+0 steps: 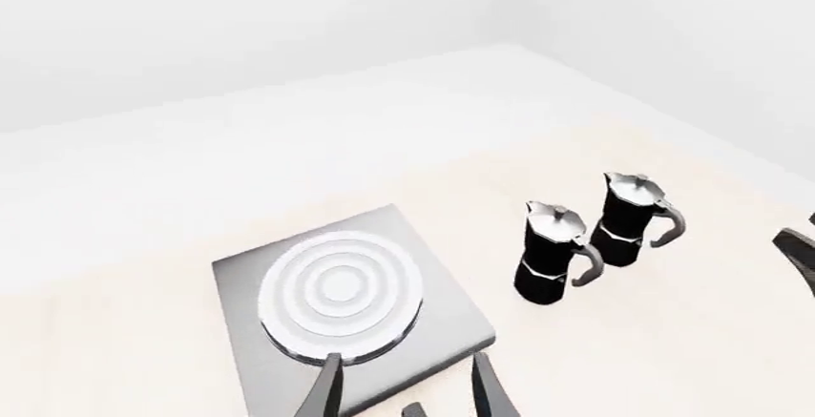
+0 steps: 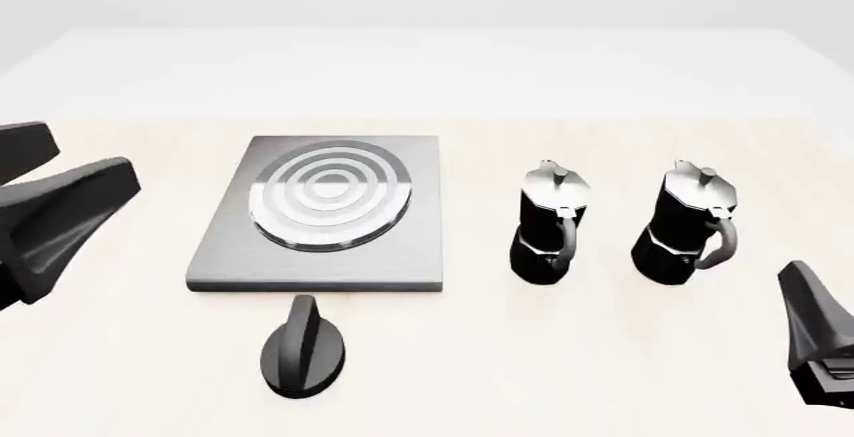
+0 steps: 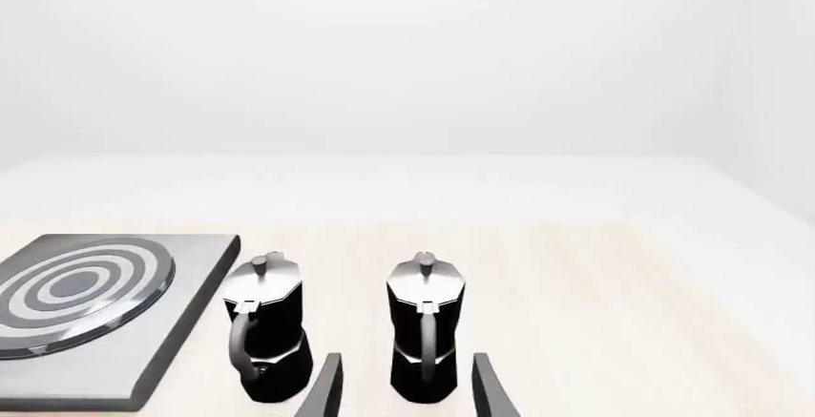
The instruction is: Turn off the stove.
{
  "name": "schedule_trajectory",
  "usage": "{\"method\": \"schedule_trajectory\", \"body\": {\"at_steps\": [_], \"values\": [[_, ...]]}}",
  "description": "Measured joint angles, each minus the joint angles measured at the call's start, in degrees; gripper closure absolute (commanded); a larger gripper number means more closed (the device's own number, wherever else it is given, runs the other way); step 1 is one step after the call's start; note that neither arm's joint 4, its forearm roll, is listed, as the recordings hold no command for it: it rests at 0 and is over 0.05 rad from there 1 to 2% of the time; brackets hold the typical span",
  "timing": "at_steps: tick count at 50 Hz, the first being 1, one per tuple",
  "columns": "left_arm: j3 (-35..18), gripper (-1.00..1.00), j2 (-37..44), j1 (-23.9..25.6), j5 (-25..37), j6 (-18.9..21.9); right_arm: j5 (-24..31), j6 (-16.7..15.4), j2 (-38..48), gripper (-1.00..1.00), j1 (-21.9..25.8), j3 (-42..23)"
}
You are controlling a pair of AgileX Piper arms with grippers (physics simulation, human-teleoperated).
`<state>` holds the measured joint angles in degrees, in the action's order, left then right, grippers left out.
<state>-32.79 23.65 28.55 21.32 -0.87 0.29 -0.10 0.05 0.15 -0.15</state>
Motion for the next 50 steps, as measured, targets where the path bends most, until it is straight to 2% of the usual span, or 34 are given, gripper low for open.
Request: {"method": "schedule_trajectory", "body": {"at_steps": [14, 28, 50], "values": [[-6.52, -1.00, 8.52, 4.70, 3.24, -1.25, 0.02, 0.00, -0.03, -1.00, 0.00, 0.01], [-11.02, -1.00, 16.24, 7.08, 5.02, -4.13, 0.02, 0.00, -0.04, -1.00, 0.00, 0.01], [-14.51, -1.00, 24.50, 10.74, 6.96, -8.62, 0.03, 0.00, -0.04, -1.00, 0.00, 0.01]]}}
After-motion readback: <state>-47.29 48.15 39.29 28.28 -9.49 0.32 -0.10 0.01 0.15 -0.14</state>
